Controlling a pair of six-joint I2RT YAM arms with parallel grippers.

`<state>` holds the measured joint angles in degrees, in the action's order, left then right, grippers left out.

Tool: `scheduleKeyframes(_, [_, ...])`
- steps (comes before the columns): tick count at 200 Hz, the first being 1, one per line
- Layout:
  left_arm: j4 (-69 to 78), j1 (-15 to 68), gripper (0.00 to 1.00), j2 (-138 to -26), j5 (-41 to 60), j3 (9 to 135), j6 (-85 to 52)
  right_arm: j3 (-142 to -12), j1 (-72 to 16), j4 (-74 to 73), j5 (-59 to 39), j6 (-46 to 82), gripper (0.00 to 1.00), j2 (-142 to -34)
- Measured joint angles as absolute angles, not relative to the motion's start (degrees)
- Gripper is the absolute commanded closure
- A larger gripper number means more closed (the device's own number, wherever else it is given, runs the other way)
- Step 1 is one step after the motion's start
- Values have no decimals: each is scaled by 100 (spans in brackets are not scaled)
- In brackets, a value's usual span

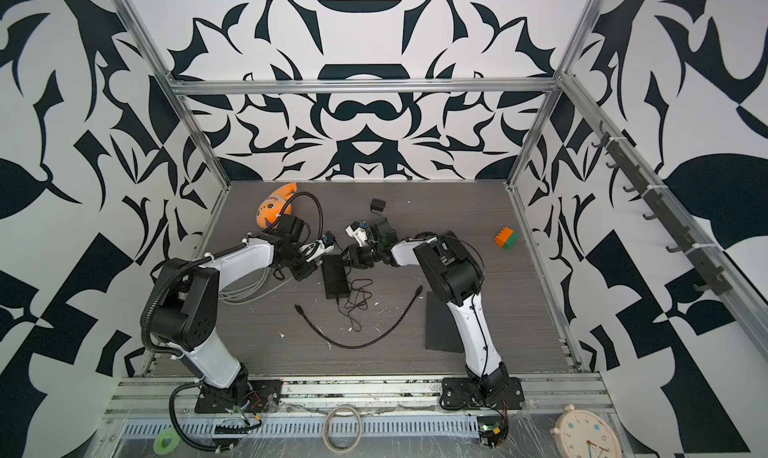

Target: Insert the plug into the switch port

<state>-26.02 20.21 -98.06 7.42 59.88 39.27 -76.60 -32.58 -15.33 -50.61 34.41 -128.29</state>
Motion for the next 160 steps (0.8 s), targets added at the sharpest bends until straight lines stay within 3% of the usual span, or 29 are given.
scheduleKeyframes(160, [-2915,1981,100,-10326,637,6300,3951,-7557,-3170,-1726,-5422,3420,59,-12897])
